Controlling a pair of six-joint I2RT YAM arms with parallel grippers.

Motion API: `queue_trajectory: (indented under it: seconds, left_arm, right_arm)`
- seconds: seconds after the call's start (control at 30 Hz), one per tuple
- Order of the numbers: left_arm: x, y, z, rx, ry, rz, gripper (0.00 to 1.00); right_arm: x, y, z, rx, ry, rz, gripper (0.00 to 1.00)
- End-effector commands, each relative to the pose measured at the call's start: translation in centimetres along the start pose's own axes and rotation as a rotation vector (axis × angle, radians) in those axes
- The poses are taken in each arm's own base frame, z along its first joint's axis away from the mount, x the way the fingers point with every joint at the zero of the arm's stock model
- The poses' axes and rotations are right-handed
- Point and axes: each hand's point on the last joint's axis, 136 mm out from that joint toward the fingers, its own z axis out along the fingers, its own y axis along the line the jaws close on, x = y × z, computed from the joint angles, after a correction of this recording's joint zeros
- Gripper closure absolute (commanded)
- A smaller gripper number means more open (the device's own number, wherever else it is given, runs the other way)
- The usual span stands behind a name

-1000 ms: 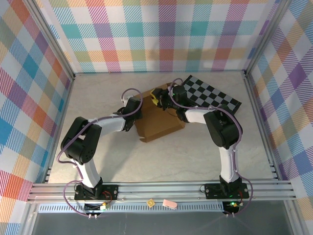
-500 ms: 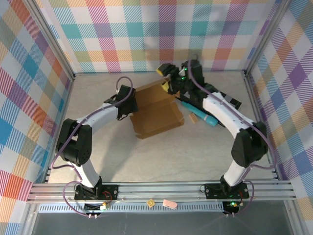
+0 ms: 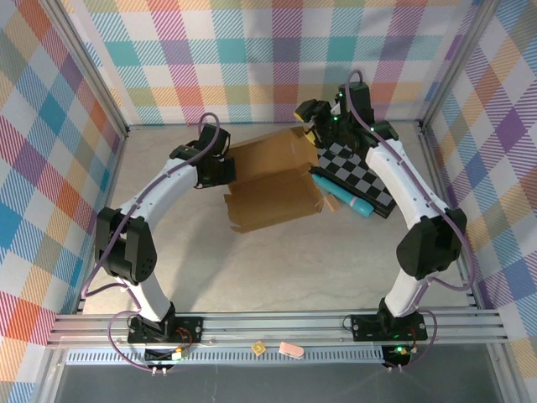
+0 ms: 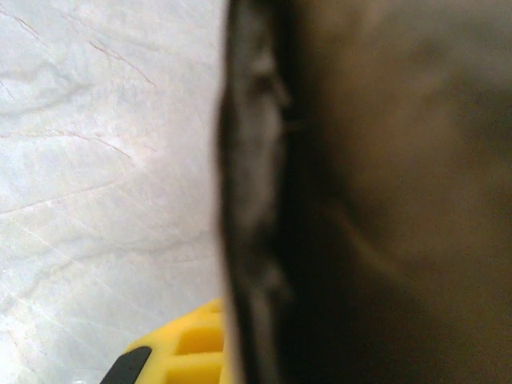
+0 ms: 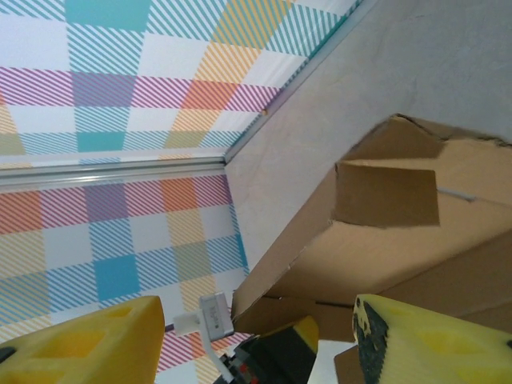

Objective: Fold the paper box

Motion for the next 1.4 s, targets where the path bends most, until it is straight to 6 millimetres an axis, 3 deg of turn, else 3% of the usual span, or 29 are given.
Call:
queue_trajectory:
  seconds: [0.0,0.17,0.3,0.43,0.57,0.8,1.07,1.37]
  left_arm:
    - [0.7,0.0,-2.2,0.025,0.04,0.012,1.0]
    - [0.8,0.1,-2.8,0.021,0.041,0.011,1.0]
    - [0.6,-0.1,-3.1,0.026,0.037,0.012,1.0]
    - [0.6,-0.1,-3.2,0.028,0.039,0.014,1.0]
    - [0.2,-0.4,-3.4,0.041,0.027,0.02,1.0]
    - [-0.3,-0.8,-3.7,0.055,0.018,0.034,1.0]
    - [-0.3,-1.0,-3.9,0.062,0.017,0.043,1.0]
    - [-0.1,-1.2,-3.9,0.076,0.023,0.046,1.0]
  right_arm:
    - [0.3,-1.5,0.9,0.063,0.057,-0.036,0.36]
    - [0.6,-3.2,-0.1,0.131,0.027,-0.047,0.36]
    - [1.9,-6.1,-1.2,0.142,0.011,-0.048,0.43]
    - [4.3,-9.3,-0.9,0.162,0.077,-0.018,0.5]
    - [4.7,-11.6,-0.9,0.191,0.062,-0.045,0.51]
    - [4.2,-13.4,0.9,0.233,0.068,-0.092,0.51]
    - [3.8,-14.9,1.5,0.293,0.08,-0.143,0.48]
    - [2.8,-14.1,2.6,0.274,0.072,-0.188,0.5]
